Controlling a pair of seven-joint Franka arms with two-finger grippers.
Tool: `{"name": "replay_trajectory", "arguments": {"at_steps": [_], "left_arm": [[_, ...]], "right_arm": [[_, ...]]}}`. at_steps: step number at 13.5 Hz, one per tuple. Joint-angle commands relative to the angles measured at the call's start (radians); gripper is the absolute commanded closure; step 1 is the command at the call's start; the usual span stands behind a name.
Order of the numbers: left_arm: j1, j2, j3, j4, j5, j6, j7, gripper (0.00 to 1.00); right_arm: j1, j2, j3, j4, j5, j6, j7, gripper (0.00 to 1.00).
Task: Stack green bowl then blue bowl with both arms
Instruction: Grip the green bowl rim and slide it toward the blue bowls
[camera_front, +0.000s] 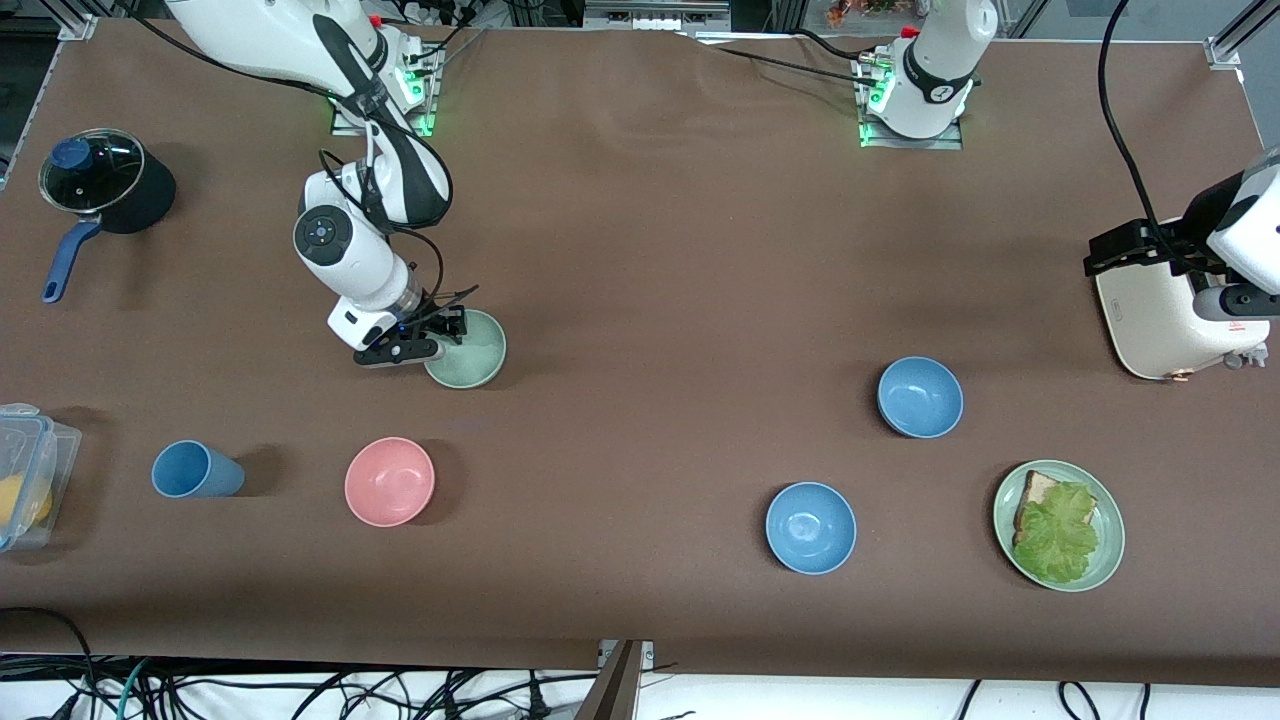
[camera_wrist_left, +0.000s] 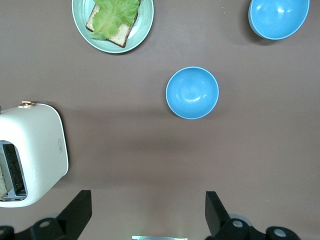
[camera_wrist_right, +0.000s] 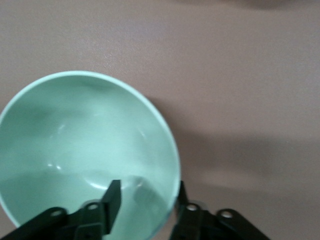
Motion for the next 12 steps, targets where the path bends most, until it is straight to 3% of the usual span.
{"name": "replay_trajectory", "arguments": {"at_steps": [1, 4, 6, 8, 10, 12], "left_arm": [[0.002, 0.014, -0.006, 0.032, 0.017, -0.021, -0.007, 0.0], [0.0, 0.014, -0.006, 0.032, 0.019, -0.023, -0.005, 0.0], [0.002, 0.014, -0.006, 0.032, 0.019, -0.023, -0.005, 0.0], [0.0, 0.014, -0.006, 0.032, 0.019, -0.023, -0.005, 0.0], [0.0, 0.014, -0.006, 0.032, 0.019, -0.023, -0.005, 0.0], [0.002, 0.014, -0.006, 0.032, 0.019, -0.023, -0.005, 0.0]], "right_arm": [[-0.003, -0.009, 0.004, 0.005, 0.014, 0.003, 0.001, 0.98], [-0.004, -0.015, 0.004, 0.036, 0.014, -0.048, 0.001, 1.0], [-0.004, -0.023, 0.007, 0.132, 0.012, -0.187, 0.033, 1.0], [-0.001, -0.011, 0.08, 0.247, 0.014, -0.273, 0.117, 1.0], [0.046, 0.079, 0.117, 0.373, 0.011, -0.275, 0.255, 1.0], [0.149, 0.214, 0.116, 0.549, 0.0, -0.277, 0.408, 1.0]]}}
